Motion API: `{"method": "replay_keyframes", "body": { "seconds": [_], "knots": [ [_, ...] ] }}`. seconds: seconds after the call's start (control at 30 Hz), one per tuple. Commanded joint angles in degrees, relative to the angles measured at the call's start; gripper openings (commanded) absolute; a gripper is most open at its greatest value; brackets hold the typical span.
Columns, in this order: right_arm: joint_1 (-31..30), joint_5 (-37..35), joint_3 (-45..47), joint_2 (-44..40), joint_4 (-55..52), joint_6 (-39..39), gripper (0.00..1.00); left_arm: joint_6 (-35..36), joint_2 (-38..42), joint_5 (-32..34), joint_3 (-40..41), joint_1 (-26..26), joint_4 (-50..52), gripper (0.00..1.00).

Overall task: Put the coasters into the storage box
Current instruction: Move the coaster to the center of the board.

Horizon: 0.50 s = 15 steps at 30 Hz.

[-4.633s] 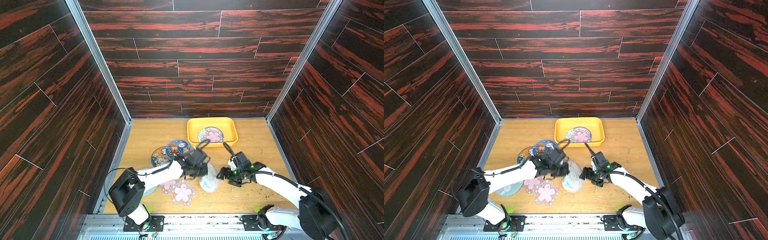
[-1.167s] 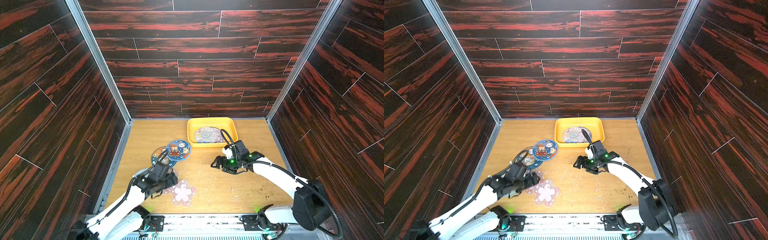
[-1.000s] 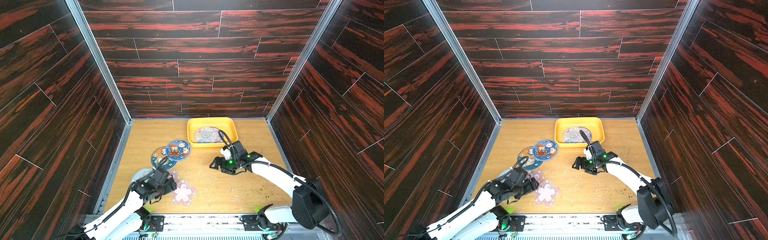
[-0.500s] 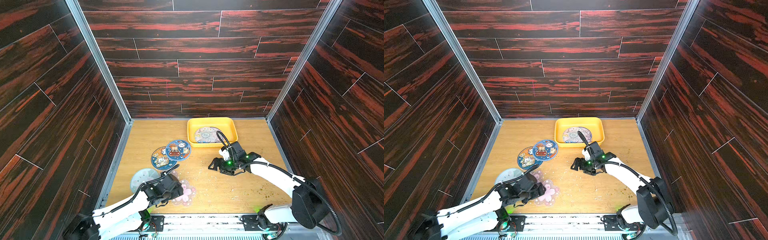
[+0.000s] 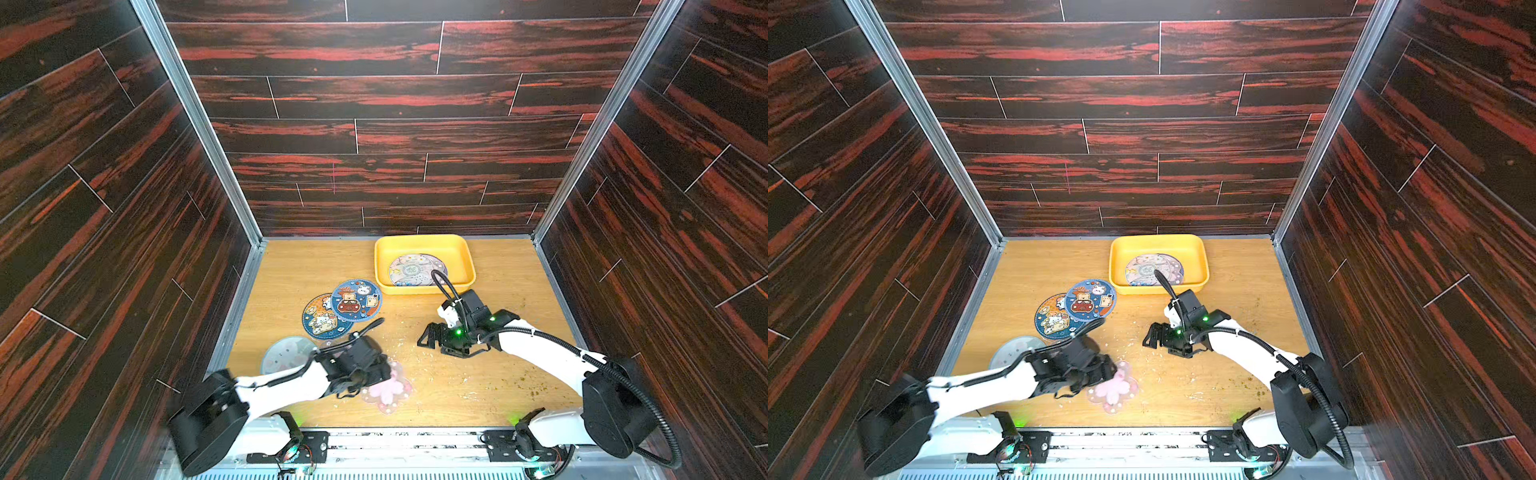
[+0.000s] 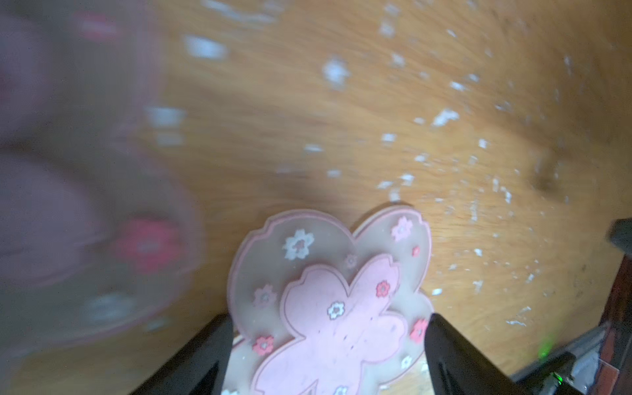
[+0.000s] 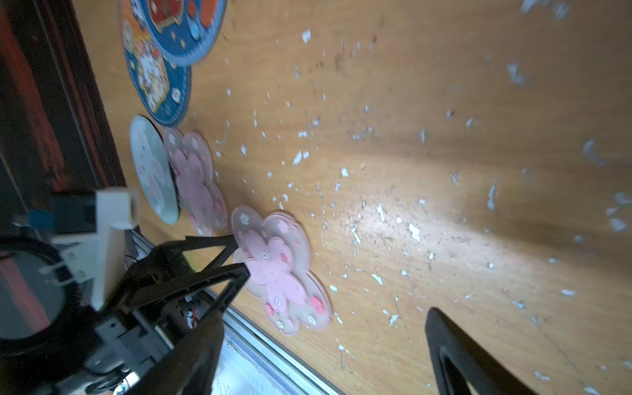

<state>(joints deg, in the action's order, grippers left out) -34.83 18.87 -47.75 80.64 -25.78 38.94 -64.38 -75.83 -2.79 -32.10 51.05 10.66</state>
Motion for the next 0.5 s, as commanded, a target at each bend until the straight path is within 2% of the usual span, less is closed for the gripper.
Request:
{"method": "replay_keyframes", "body": {
  "seconds": [0.0,0.2,0.33,0.47],
  "knots": [
    [-2.23,0.05,1.63,0.15,0.46,0.86,0.93,1.25,-2.71,-1.15,-1.28,0.81,2.53,0.91],
    [-7.74,-1.38,2.49,2.76,1.72,2.33,0.89,0.55,4.13,3.67,0.43,0.81,11.37,0.88],
    [-10.65,-2.08,2.06,5.1,2.45,3.04,0.84,-1.6,9.26,3.45,3.54,1.07,13.44,0.84],
    [-12.56,-2.26,1.96,7.38,3.36,3.62,0.83,-2.5,9.97,2.33,4.65,2.01,13.42,0.82]
  ]
}}
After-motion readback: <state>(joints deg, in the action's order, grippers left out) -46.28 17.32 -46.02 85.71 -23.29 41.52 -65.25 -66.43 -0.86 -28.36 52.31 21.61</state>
